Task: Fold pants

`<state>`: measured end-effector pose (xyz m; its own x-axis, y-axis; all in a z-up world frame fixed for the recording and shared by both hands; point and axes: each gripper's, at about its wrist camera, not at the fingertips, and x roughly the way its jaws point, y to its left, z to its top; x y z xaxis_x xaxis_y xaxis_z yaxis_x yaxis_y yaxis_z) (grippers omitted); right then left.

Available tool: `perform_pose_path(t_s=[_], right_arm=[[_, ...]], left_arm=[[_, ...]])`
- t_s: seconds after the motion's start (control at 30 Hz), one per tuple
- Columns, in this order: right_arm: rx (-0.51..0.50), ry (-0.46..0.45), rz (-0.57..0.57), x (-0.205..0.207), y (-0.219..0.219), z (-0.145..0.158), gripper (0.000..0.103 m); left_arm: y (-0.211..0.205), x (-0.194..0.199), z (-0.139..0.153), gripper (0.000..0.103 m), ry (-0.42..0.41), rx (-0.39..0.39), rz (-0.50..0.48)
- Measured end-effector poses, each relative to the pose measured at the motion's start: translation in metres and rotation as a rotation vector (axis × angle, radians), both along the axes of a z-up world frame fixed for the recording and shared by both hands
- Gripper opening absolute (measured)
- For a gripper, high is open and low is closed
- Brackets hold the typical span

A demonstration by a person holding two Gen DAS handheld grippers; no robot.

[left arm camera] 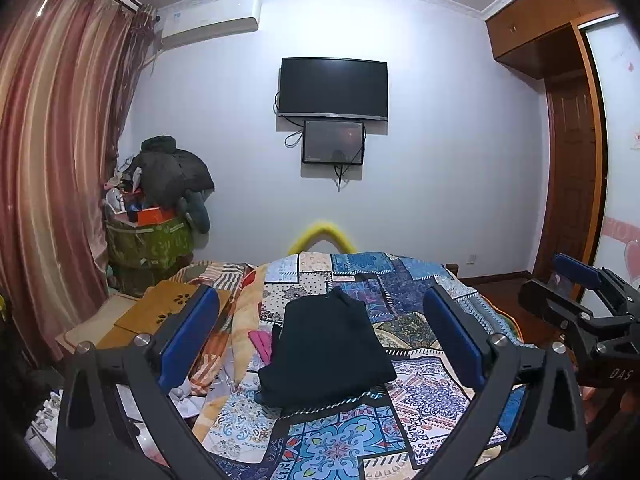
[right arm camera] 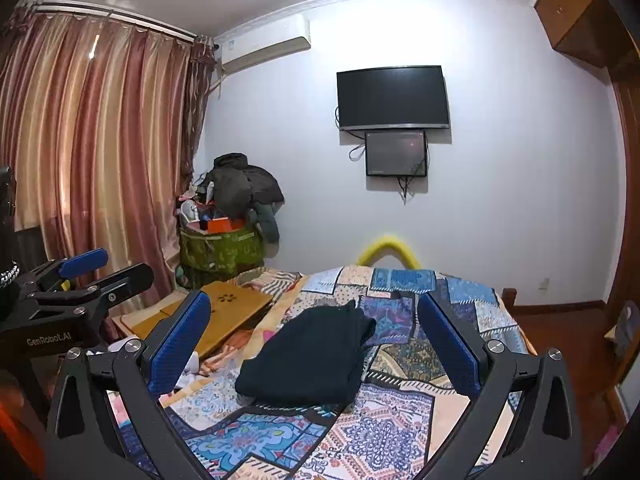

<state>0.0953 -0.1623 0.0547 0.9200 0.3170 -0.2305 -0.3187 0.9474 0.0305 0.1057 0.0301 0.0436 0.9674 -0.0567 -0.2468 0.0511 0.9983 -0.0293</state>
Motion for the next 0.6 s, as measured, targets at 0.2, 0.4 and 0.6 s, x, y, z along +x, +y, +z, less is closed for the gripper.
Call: perform_pose_path(t_s=[0.2, 0.4, 0.6], right_arm=[[0.007, 0.009, -0.005, -0.0014, -0.0031, -0.0011, 0.103], [0.010, 0.015, -0.007, -0.0020, -0.0044, 0.0002, 0.103], [0.011, 0.018, -0.009, -0.0019, -0.0054, 0.0008, 0.103]], left_arm=[[0.0000, 0.0012, -0.0016, 0.103, 0.006, 0.001, -0.002], [-0.0002, 0.0029, -0.0039, 0.103, 0.013, -0.001, 0.000], [0.0009, 0.0067, -0.0045, 0.103, 0.025, -0.003, 0.000]])
